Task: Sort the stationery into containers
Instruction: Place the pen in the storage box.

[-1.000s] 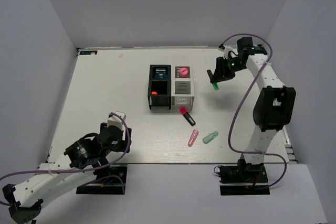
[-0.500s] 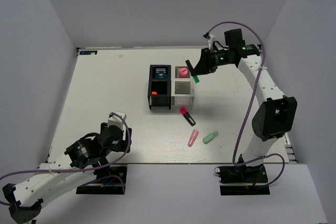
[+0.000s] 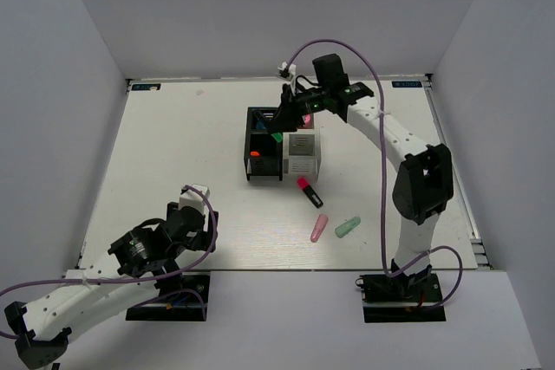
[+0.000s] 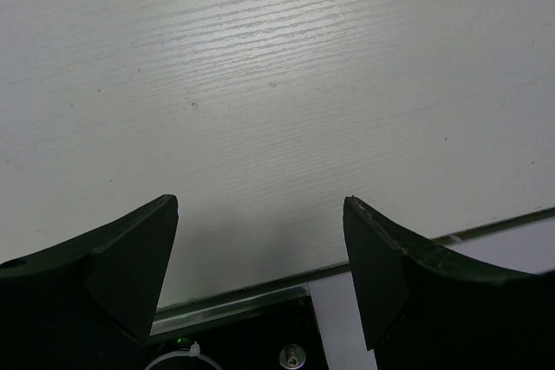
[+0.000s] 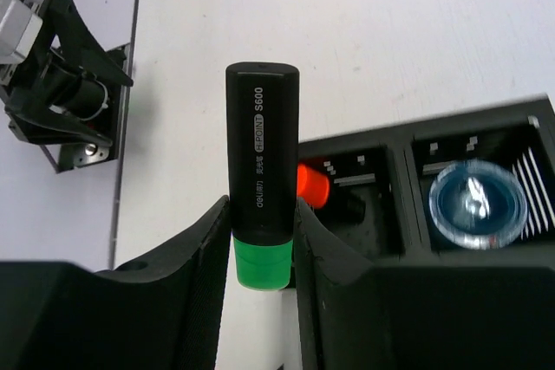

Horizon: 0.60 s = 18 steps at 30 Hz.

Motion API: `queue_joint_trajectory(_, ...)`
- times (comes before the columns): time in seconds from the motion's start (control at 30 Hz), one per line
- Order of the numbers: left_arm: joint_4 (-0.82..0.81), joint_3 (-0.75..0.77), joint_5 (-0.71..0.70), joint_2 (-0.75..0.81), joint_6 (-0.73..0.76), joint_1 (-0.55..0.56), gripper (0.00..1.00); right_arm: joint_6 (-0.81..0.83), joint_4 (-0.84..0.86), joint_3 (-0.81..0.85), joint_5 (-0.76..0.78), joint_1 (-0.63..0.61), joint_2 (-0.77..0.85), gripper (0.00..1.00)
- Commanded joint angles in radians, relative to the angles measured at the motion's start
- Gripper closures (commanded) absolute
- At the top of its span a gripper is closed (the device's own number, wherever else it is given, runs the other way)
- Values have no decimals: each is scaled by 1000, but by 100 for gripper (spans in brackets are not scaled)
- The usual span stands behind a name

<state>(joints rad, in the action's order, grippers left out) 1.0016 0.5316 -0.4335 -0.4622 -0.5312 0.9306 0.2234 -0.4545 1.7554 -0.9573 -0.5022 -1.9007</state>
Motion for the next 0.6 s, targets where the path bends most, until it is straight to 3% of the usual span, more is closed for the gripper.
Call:
queue_joint_trajectory(0.0,-12,-4,-10,-4,0,-6,13,135,144,-13,-87,-15,-34,100)
queue_joint_trajectory(0.57,-15,-5,-10,3,4,-6,13,294,217,-13,60,-75,-147,100)
